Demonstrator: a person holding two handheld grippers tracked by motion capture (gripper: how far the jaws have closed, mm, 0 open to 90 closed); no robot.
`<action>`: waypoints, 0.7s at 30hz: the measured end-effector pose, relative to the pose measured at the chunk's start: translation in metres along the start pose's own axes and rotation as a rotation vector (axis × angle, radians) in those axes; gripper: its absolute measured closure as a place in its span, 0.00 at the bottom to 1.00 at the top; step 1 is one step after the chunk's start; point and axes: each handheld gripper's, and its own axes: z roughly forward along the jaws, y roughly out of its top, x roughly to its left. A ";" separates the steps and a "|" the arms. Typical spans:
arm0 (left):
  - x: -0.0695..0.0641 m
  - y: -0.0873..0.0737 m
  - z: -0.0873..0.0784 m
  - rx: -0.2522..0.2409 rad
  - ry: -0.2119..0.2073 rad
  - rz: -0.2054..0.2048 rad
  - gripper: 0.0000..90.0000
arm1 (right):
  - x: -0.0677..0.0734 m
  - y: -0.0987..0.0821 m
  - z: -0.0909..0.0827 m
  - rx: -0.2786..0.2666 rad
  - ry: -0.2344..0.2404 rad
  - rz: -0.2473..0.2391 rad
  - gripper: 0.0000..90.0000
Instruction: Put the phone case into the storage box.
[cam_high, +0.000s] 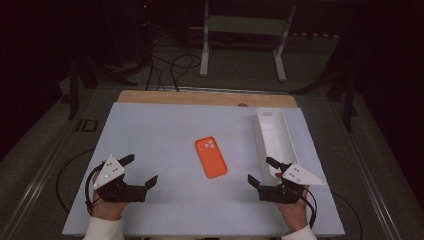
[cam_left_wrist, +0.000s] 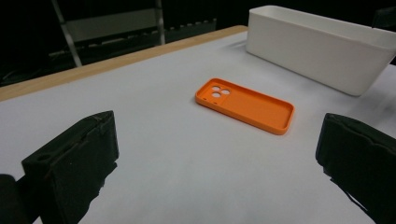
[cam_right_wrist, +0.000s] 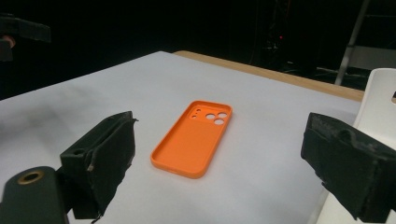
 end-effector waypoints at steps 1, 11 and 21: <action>0.000 0.001 0.002 0.004 -0.004 0.000 0.00 | 0.000 0.000 0.000 0.001 0.000 0.000 0.11; -0.005 0.012 0.024 0.056 -0.020 0.016 0.00 | 0.000 0.000 -0.001 0.001 -0.008 0.001 0.11; -0.007 0.018 0.042 0.081 -0.039 0.019 0.00 | -0.001 -0.001 -0.001 0.003 -0.013 0.004 0.11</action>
